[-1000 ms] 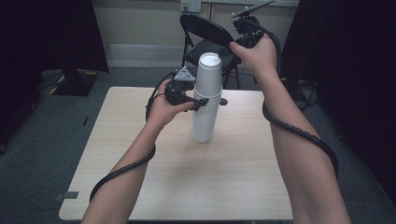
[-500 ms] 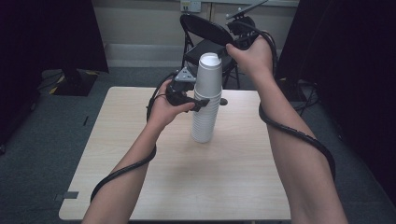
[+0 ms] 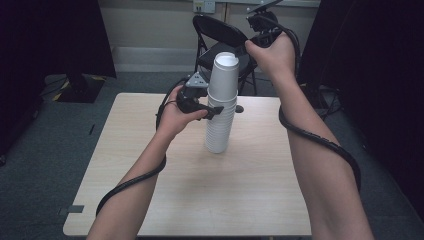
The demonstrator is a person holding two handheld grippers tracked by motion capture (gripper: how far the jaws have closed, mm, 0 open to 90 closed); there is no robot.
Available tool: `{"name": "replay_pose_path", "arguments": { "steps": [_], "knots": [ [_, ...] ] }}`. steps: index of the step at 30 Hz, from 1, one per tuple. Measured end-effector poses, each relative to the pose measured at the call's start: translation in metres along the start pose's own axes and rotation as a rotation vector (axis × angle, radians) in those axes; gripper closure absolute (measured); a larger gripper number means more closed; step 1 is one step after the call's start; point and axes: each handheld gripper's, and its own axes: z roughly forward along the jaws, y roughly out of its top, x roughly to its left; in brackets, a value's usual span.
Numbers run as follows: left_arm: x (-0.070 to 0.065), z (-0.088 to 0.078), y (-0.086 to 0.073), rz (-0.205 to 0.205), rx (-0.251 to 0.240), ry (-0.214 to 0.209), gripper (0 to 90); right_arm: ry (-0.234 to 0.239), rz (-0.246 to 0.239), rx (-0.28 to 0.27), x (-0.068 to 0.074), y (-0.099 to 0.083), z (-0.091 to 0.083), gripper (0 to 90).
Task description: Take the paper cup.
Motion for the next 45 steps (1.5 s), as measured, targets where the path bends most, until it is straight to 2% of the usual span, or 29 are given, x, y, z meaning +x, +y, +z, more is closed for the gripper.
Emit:
{"name": "replay_pose_path", "arguments": {
  "steps": [3,5,12,15,17,19,20,22,23,24,25,27,29,30,32,33,36,37,39,42,45],
  "knots": [
    [0.0,-0.001,0.002,0.001,-0.006,0.003,20.1,0.019,0.026,-0.005,-0.004,0.002,-0.004,90.0],
    [0.001,-0.003,0.003,0.014,-0.009,0.009,20.2,0.021,0.03,-0.008,-0.005,0.003,-0.005,90.0],
    [0.001,-0.001,0.012,0.017,-0.049,-0.002,19.3,0.038,0.046,-0.005,-0.006,0.003,-0.004,90.0],
    [0.001,0.002,0.014,-0.029,-0.065,-0.005,17.5,0.038,0.047,-0.009,-0.006,0.002,-0.003,90.0],
    [-0.001,0.004,0.015,-0.029,-0.06,0.002,17.1,0.041,0.053,-0.014,-0.007,0.001,-0.003,90.0],
    [-0.001,0.003,0.016,-0.009,-0.063,0.015,17.0,0.055,0.066,-0.028,-0.009,0.0,-0.005,89.9],
    [-0.002,0.002,0.016,-0.026,-0.083,0.013,17.4,0.058,0.066,-0.033,-0.01,0.0,-0.006,89.7],
    [-0.002,0.001,0.016,-0.023,-0.088,0.012,17.8,0.061,0.067,-0.036,-0.01,0.0,-0.007,89.4],
    [-0.001,0.0,0.016,-0.015,-0.083,0.013,17.9,0.063,0.065,-0.034,-0.01,0.0,-0.008,87.6],
    [-0.002,0.0,0.017,-0.023,-0.086,0.015,18.1,0.075,0.064,-0.022,-0.011,-0.002,-0.005,78.2],
    [-0.002,0.0,0.016,-0.025,-0.089,0.014,18.3,0.074,0.067,-0.037,-0.011,-0.004,-0.005,73.4],
    [-0.001,0.0,0.015,-0.034,-0.097,0.011,18.3,0.078,0.064,-0.049,-0.012,-0.006,-0.004,70.9],
    [-0.002,0.001,0.014,-0.038,-0.102,0.012,18.3,0.104,0.069,-0.082,-0.014,-0.011,-0.003,58.6],
    [-0.002,0.001,0.014,-0.039,-0.101,0.014,18.3,0.104,0.069,-0.082,-0.014,-0.011,-0.003,58.6],
    [-0.002,0.001,0.013,-0.041,-0.095,0.016,18.2,0.103,0.072,-0.111,-0.015,-0.015,-0.006,51.3],
    [-0.003,0.001,0.013,-0.044,-0.095,0.017,18.2,0.103,0.072,-0.111,-0.015,-0.015,-0.006,51.3],
    [-0.002,0.002,0.012,-0.037,-0.085,0.015,18.1,0.105,0.049,-0.117,-0.015,-0.018,-0.007,46.7],
    [-0.003,0.002,0.012,-0.046,-0.088,0.014,18.0,0.123,0.038,-0.117,-0.015,-0.021,-0.008,44.2],
    [-0.003,0.001,0.013,-0.038,-0.077,0.018,18.1,0.139,0.031,-0.115,-0.015,-0.022,-0.008,41.7],
    [-0.003,0.001,0.013,-0.051,-0.073,0.018,18.3,0.151,0.01,-0.135,-0.015,-0.026,-0.012,35.9],
    [-0.003,0.001,0.014,-0.048,-0.064,0.018,18.7,0.172,-0.012,-0.145,-0.013,-0.029,-0.015,31.5]
  ]
}}
